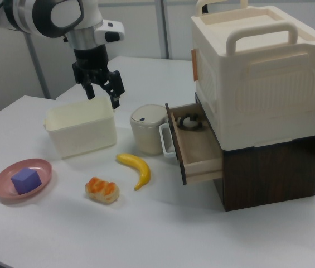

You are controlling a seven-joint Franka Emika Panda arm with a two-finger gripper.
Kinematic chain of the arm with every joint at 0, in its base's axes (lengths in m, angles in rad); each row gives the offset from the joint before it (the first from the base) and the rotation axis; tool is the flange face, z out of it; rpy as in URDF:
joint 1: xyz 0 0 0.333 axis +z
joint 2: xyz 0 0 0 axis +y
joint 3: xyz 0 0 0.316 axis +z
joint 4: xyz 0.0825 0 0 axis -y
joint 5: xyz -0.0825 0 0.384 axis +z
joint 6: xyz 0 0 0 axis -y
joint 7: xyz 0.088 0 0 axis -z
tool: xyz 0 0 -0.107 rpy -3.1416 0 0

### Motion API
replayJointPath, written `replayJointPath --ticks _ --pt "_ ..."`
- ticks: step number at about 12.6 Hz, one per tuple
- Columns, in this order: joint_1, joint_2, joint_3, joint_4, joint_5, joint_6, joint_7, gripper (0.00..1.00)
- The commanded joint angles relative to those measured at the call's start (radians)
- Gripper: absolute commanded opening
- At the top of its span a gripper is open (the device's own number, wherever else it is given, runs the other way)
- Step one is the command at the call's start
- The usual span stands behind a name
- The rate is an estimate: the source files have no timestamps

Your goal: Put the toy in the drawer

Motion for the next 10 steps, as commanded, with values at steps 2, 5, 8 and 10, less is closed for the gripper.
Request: replayJointPath --ticks 2,5,8,10 --pt "0.016 -0.024 0.016 -0.018 -0.012 -0.043 -0.005 1.0" --pt "0.027 -0.024 0.016 -0.018 -0.011 -0.043 0.013 1.0" --pt "0.009 -0.024 0.0 0.003 -0.007 -0.043 0.013 1.0" --pt "0.007 -0.024 -0.001 0.005 0.028 -0.04 0.051 1.0"
